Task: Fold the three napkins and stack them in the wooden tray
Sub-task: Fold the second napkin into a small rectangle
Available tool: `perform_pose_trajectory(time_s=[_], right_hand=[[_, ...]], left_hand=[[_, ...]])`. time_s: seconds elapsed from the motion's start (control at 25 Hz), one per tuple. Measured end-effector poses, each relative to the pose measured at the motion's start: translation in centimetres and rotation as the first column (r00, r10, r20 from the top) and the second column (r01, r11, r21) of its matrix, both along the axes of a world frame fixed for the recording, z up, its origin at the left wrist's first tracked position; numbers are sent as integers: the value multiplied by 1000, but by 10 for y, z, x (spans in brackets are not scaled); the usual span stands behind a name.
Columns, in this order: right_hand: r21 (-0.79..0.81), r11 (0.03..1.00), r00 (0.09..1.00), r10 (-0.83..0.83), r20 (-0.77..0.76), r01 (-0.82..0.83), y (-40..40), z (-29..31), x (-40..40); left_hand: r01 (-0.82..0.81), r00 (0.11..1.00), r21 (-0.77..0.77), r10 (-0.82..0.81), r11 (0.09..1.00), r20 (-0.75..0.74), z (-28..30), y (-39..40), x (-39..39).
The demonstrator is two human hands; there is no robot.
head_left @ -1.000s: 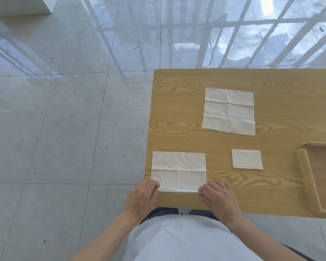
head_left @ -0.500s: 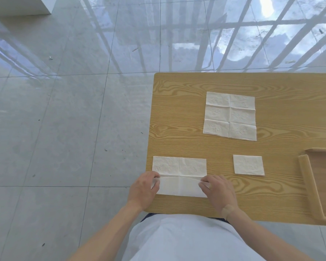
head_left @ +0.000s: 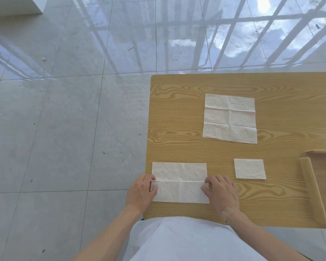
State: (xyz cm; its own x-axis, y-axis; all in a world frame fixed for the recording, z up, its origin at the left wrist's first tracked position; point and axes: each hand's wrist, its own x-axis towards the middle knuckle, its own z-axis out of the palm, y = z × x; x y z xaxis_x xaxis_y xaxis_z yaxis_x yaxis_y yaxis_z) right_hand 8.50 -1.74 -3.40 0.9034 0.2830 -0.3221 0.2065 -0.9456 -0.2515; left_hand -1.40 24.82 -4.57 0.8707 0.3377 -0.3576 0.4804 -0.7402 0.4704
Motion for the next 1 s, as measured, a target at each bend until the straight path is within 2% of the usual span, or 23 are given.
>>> perform_pose_trajectory(time_s=[0.12, 0.28, 0.4, 0.76, 1.0], right_hand=[[42, 999, 998, 13, 66, -16, -3, -1, 0], [77, 979, 978, 179, 103, -188, -4, -3, 3], [64, 974, 973, 213, 93, -219, -4, -5, 4], [124, 965, 969, 214, 124, -230, -1, -7, 6], [130, 970, 978, 200, 59, -206, 3, -4, 8]], left_hand=[[28, 999, 37, -30, 999, 43, 1, 3, -2], [228, 960, 205, -255, 952, 116, 2, 4, 1], [304, 934, 253, -339, 919, 110, 6, 2, 7], [287, 948, 207, -309, 935, 80, 9, 5, 13], [259, 953, 171, -280, 951, 114, 11, 5, 15]])
